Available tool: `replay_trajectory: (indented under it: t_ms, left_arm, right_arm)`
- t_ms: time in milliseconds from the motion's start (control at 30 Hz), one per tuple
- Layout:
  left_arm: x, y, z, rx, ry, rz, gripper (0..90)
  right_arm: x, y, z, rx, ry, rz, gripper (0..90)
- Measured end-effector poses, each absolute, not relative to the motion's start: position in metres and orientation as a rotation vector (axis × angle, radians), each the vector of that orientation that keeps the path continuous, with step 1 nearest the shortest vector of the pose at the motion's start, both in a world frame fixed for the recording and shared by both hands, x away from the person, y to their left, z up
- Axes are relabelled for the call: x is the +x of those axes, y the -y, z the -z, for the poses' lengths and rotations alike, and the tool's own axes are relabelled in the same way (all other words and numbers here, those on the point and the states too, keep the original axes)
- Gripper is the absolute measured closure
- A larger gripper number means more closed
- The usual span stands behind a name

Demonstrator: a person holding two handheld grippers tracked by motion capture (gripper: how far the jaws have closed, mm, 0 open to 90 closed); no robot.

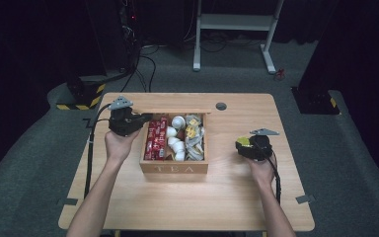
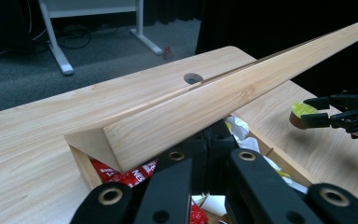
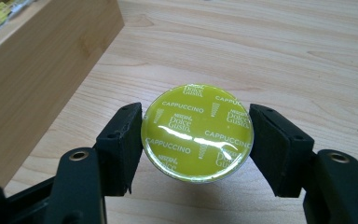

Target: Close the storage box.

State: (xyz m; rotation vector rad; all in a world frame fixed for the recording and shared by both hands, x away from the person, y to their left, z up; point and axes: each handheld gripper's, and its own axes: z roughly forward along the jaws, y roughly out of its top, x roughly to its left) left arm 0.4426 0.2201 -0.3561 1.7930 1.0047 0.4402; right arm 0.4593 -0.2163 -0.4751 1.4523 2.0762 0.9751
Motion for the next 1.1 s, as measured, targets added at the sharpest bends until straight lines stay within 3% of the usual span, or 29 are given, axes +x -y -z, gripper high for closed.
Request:
replay_trajectory:
  t_ms: [367,700,1100]
  left_arm:
    - [0.442,-0.22,0.356,1.794,-1.005,-0.443,89.3]
    - [0.443,-0.22,0.356,1.798,-1.002,-0.441,89.3]
    - [0.443,-0.219,0.356,1.8,-1.0,-0.44,89.3]
  right_arm:
    - [0.463,0.211,0.482,1.433,-2.113,-0.974,36.8]
    - [0.464,0.207,0.483,1.419,-2.137,-0.985,28.5]
    - [0.449,0.216,0.472,1.402,-2.101,-1.061,28.2]
